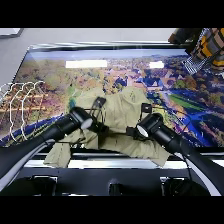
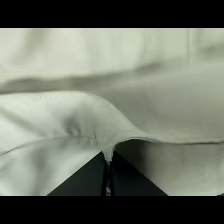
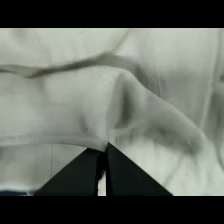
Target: Fold the clothes and pants, and hang the long-sleeved shirts on hangers.
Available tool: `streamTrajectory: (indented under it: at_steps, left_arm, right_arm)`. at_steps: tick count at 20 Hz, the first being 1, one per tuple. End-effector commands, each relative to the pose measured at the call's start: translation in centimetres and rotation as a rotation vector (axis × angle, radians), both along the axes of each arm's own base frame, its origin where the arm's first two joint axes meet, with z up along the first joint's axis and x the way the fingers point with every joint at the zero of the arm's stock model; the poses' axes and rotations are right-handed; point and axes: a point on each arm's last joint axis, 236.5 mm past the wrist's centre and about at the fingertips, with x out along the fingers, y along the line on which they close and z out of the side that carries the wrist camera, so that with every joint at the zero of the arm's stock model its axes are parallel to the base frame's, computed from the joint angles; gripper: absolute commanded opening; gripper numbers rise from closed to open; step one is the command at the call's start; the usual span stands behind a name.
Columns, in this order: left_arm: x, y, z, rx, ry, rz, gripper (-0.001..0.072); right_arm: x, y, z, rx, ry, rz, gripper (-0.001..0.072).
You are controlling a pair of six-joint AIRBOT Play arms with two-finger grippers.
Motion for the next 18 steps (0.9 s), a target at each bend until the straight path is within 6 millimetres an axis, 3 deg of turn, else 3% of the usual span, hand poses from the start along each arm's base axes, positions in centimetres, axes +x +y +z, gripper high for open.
streamTrajectory:
  at_steps: [1,4,8,12,18]
  left_arm:
    - [3.0,1.6,8.1,-0.042,-0.073,0.025,0.0025]
    - [3.9,2.2,15.8,-0.075,-0.159,-0.024,0.0025]
    - [2.8,2.9,23.0,-0.127,-0.222,-0.017,0.0025]
    - [0.8,3.2,27.5,-0.188,-0.269,-0.006,0.0025]
    - [-2.3,3.4,30.9,-0.284,-0.286,0.054,0.0025]
  right_arm:
    - [0.7,-2.0,6.1,-0.058,-0.068,0.016,0.0039]
    - [1.8,-1.8,13.4,-0.025,-0.164,0.069,0.0039]
    - [2.5,-1.7,22.5,0.044,-0.305,0.101,0.0039]
    - [1.8,-2.1,29.6,0.135,-0.420,0.082,0.0039]
    - [1.3,-2.3,35.9,0.245,-0.556,0.067,0.0039]
